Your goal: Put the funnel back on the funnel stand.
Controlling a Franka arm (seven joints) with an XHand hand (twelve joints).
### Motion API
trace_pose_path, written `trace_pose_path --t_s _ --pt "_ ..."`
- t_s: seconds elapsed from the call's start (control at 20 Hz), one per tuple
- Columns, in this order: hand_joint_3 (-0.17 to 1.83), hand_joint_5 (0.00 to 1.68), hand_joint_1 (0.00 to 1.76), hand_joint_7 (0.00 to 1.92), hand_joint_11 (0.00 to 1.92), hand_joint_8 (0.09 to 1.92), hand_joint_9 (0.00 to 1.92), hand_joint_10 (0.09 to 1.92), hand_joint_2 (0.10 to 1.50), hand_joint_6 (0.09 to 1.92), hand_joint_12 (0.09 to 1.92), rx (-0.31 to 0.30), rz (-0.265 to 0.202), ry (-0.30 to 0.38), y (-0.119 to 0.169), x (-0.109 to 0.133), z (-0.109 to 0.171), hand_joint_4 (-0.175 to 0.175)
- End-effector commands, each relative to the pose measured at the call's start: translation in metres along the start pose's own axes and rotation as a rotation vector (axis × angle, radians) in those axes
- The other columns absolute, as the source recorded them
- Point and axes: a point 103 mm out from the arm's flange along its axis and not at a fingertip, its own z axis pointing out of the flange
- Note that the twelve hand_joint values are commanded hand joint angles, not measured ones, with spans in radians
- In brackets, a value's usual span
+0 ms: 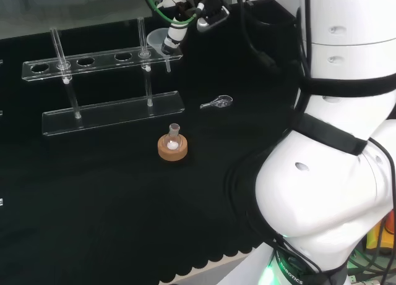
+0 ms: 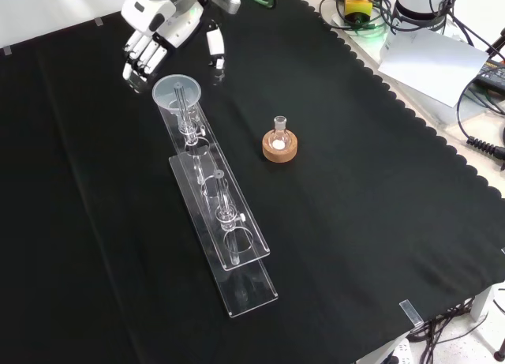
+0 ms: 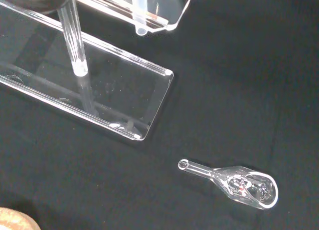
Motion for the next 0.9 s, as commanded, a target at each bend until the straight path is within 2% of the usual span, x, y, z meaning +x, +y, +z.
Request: trace_pose_path --t_s 0.05,0.15,0.3,0.4,0.55,0.9 --pt "0.27 0.04 0.64 0.01 0.00 0.09 0.00 0.56 0.67 0.09 1.39 -0.156 0.011 0.017 -0.056 0.005 -0.006 -0.051" --pt "0.24 0.10 0.63 0.04 0.00 0.09 0.02 0.70 0.69 0.09 1.42 -0.194 0.028 0.029 -0.076 0.006 -0.006 -0.054" --pt "0.24 0.16 0.63 0.12 0.00 0.09 0.11 0.76 0.72 0.09 1.47 -0.239 0.055 0.055 -0.103 0.008 -0.004 -0.057" --pt "0.25 0.21 0.64 0.12 0.03 0.26 0.18 0.74 0.74 0.09 1.48 -0.257 0.080 0.061 -0.120 0.010 -0.001 -0.060" --pt "0.28 0.25 0.64 0.07 0.05 0.53 0.24 0.73 0.75 0.09 1.47 -0.261 0.117 0.070 -0.144 0.013 0.006 -0.062" --pt "0.31 0.29 0.66 0.11 0.09 0.65 0.30 0.73 0.78 0.09 1.47 -0.262 0.186 0.094 -0.179 0.016 0.021 -0.065"
